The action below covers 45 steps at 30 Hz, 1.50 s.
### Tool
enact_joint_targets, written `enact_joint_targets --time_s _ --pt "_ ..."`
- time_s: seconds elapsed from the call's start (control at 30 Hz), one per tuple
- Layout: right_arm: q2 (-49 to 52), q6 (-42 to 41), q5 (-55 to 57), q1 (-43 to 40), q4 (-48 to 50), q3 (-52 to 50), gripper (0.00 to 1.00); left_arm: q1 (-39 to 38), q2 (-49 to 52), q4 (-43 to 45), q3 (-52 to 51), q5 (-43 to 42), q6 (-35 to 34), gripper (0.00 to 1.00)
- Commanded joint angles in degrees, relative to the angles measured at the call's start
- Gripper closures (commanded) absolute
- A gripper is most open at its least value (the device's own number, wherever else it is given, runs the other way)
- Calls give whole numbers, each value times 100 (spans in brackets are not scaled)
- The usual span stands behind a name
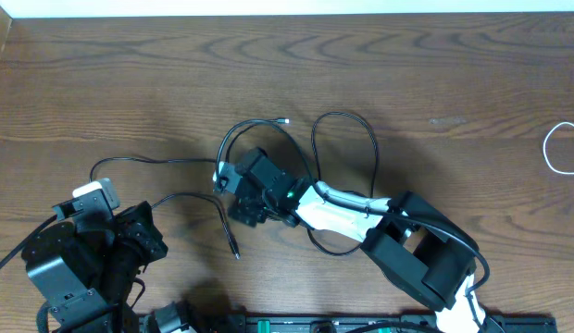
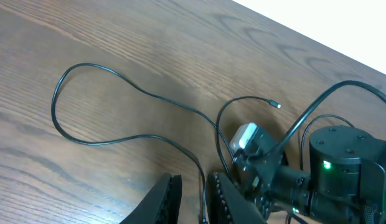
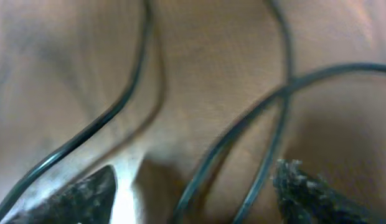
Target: Untangle cables
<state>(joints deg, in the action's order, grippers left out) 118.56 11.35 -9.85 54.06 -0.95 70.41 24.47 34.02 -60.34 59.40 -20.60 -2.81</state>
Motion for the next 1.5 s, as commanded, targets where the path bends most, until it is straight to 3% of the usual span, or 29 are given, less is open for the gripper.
enact_joint_targets --time_s 0.0,0.1,0.2,0.27,0.33,0.37,0.57,0.8,0.93,1.07,1.13,1.27,1.47 --pt "-81 -321 446 39 33 9 30 -13 -7 -39 -42 79 -7 81" --pt "-81 -321 555 35 -107 7 34 -13 -7 -52 -42 79 -7 81" --pt "-81 -321 748 35 -358 7 46 -13 -7 -52 -42 79 -7 81" --pt "-81 -323 885 31 -584 7 64 -13 -7 -52 -42 79 -7 81" --pt "-81 -321 988 24 -791 7 93 -13 -7 -52 -42 79 -7 81" --pt "-81 -326 1051 24 -894 7 99 -13 -7 -52 -42 76 -7 81" --pt "-229 -879 1888 26 -1095 9 99 -13 -7 -52 -42 76 -7 81" --pt "-1497 -778 2745 24 -1152 9 99 -13 -4 -52 -42 79 -7 80" --pt "-2286 -658 4280 -55 -1220 9 99 -13 -4 -74 -42 76 -7 80" --pt "-2859 -929 6540 -426 -1547 9 99 -13 -4 -116 -42 76 -7 80" --pt "-2999 -986 6953 -702 -1801 9 99 -13 -4 -116 -42 76 -7 80" --pt "-3082 -1729 6701 -1438 -2699 7 99 -13 -4 -116 -42 76 -7 80" --pt "-3080 -3224 3923 -2369 -4319 2 99 -13 -4 -116 -42 76 -7 80"
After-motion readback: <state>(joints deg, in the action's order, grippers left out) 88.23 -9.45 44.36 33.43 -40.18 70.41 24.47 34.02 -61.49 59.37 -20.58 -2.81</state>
